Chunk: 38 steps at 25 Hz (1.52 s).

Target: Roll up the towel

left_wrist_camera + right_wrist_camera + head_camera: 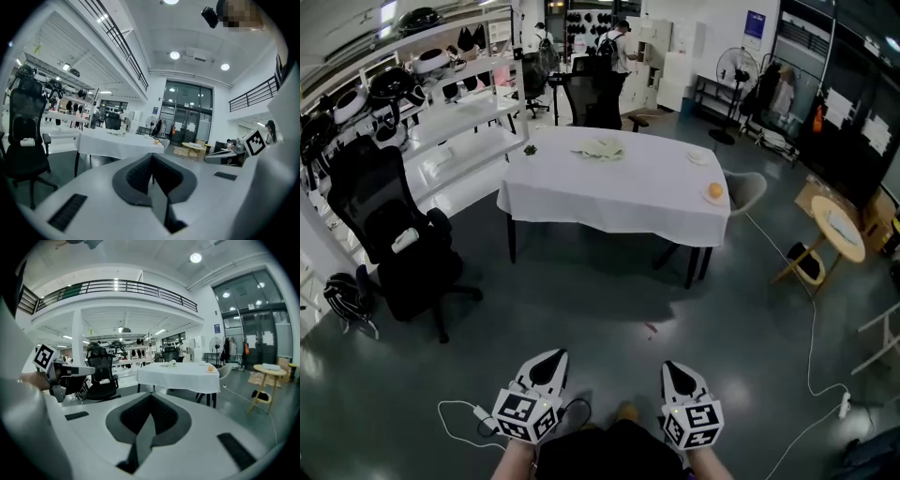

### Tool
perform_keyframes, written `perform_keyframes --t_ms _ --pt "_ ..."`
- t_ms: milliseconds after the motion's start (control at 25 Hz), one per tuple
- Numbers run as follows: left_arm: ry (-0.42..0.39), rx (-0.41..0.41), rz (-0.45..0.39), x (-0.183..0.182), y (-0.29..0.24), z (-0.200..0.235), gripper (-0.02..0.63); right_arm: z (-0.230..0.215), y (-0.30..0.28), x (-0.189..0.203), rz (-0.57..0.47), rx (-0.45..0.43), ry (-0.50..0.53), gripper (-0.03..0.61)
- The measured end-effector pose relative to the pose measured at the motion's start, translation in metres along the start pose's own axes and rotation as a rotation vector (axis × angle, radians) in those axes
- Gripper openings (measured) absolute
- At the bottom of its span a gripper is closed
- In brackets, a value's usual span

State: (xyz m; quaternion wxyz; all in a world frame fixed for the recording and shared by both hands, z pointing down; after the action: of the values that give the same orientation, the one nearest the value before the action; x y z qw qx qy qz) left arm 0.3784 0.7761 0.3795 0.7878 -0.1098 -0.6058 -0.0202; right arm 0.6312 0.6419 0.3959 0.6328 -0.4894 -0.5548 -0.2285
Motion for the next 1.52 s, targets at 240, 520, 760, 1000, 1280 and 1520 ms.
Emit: perform_keyframes --t_ms 240,520,760,1000,1280,1520 --pt "0.030 0.018 -0.021 -0.001 0.007 0.010 0.127 0.006 -0.003 -0.002 -0.009 0.032 -0.004 0.008" --pt "0.049 0.031 -0.011 -0.004 0.007 0.025 0.325 0.004 -0.008 -0.006 -0.016 0.005 -0.023 0.278" --pt "0.044 0.016 -0.009 -0.005 -0.025 0.036 0.325 -0.016 -0.036 -0.014 -0.023 -0.009 -0.018 0.273" --pt "0.043 0.011 -0.042 -0.025 -0.084 0.044 0.325 -0.059 -0.077 -0.045 -0.040 0.000 -0.009 0.258" --pt "0.043 -0.013 -0.056 -0.042 -0.147 0.054 0.325 -0.106 -0.123 -0.074 -0.040 0.004 0.014 0.239" --pt "0.037 -0.024 -0.056 -0.046 -0.187 0.056 0.325 -0.140 -0.152 -0.083 -0.040 -0.008 0.013 0.235"
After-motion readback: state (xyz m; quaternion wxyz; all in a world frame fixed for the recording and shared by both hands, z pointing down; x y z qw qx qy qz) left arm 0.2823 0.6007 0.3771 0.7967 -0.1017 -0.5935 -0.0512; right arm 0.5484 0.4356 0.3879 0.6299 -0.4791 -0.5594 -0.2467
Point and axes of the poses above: the fingertips, and each gripper's own axes: y backward along the fingers, z to its left, x out of its underside, the point moved 8 cm from there along y, backward along the fingers, and after that the axes turned 8 degrees about -x, right-handed, at the moved point
